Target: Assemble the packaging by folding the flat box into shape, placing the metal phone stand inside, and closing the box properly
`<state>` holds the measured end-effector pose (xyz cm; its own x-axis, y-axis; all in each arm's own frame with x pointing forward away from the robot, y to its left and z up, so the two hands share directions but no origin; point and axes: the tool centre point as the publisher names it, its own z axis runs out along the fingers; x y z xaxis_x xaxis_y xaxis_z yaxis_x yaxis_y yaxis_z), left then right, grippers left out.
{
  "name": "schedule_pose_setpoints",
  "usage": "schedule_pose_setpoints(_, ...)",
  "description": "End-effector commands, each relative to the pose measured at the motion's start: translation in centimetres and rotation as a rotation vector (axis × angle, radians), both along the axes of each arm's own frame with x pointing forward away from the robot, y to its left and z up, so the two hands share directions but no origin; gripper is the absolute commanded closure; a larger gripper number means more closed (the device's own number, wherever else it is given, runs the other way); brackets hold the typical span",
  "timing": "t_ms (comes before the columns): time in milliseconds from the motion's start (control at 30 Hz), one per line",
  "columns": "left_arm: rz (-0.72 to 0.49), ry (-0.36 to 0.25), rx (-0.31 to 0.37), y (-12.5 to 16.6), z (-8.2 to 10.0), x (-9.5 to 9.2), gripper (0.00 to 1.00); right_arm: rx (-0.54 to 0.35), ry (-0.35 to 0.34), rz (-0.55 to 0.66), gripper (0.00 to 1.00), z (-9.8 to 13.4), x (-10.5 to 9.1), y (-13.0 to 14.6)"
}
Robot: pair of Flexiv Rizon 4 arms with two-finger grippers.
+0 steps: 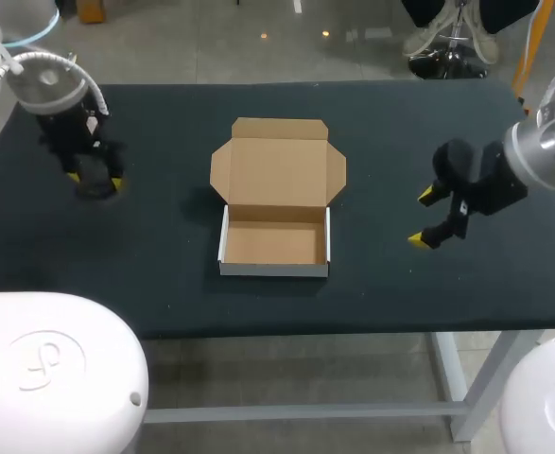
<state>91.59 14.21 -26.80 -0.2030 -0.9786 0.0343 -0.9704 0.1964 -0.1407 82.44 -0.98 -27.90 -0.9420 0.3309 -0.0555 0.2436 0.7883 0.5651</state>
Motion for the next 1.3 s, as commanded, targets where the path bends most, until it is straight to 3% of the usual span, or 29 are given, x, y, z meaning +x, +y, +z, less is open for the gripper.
schedule_pose_setpoints(33,-0.02,-0.015,0.022,-2.0,0.0,-1.3,1.0,0.005,0.004,0.006,0.0,0.2,0.0,-0.2)
schedule_pose_setpoints(900,-0.238,-0.025,0.043,-13.3,-0.9,-4.3,1.0,0.005,0.004,0.006,0.0,0.2,0.0,-0.2)
schedule_pose_setpoints(1300,-0.28,-0.028,0.044,-16.9,-2.4,-4.0,1.0,0.005,0.004,0.006,0.0,0.2,0.0,-0.2)
